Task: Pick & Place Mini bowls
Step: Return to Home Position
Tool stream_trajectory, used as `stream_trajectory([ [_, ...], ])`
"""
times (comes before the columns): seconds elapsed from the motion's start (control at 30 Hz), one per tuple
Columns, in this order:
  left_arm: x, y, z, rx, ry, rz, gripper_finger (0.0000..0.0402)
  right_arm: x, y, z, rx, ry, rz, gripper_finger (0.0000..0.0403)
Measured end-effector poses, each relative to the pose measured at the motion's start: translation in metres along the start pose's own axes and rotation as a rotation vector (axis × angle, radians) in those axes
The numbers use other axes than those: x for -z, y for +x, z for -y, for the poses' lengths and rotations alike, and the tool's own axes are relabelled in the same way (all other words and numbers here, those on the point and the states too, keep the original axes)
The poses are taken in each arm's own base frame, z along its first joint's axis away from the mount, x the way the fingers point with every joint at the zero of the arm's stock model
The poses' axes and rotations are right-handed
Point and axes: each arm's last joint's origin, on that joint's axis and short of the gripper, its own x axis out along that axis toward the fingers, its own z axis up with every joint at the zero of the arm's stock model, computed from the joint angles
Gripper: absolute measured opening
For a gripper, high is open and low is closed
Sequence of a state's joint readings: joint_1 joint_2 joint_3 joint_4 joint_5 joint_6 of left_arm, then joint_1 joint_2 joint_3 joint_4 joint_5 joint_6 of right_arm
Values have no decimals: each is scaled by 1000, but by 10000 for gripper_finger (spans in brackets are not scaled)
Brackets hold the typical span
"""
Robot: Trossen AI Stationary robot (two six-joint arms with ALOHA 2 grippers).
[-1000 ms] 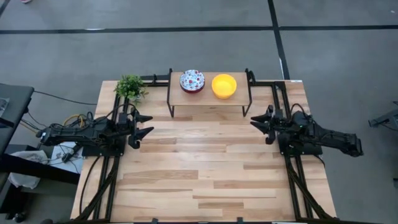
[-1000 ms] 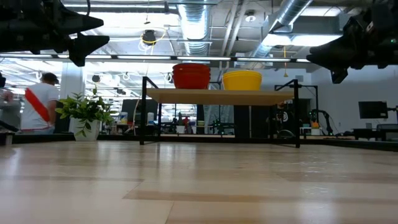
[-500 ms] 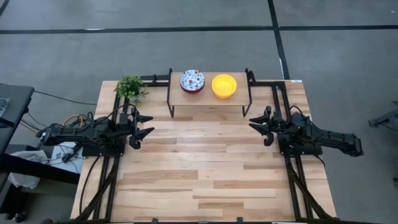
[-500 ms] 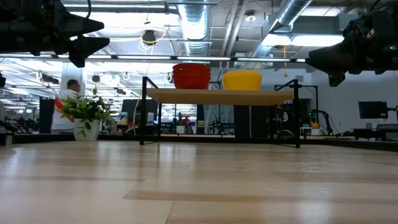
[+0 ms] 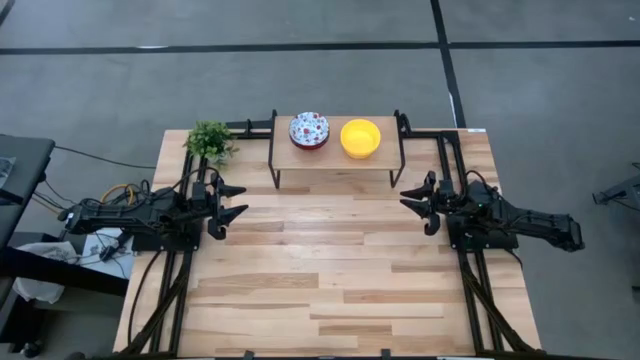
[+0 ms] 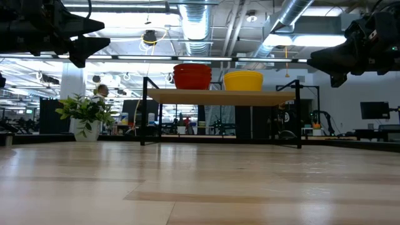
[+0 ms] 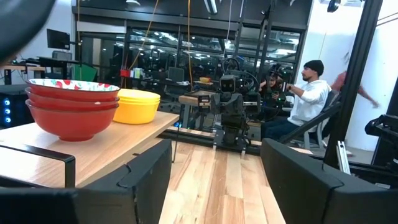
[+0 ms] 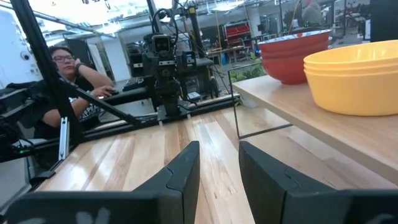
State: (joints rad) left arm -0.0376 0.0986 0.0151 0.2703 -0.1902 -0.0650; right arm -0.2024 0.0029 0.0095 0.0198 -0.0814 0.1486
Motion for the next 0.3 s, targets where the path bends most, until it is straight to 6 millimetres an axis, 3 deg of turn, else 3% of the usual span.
stream_trajectory([
  [0.3, 0, 0, 0, 0, 0, -1, 246, 0, 0, 0, 0, 0, -1, 102],
])
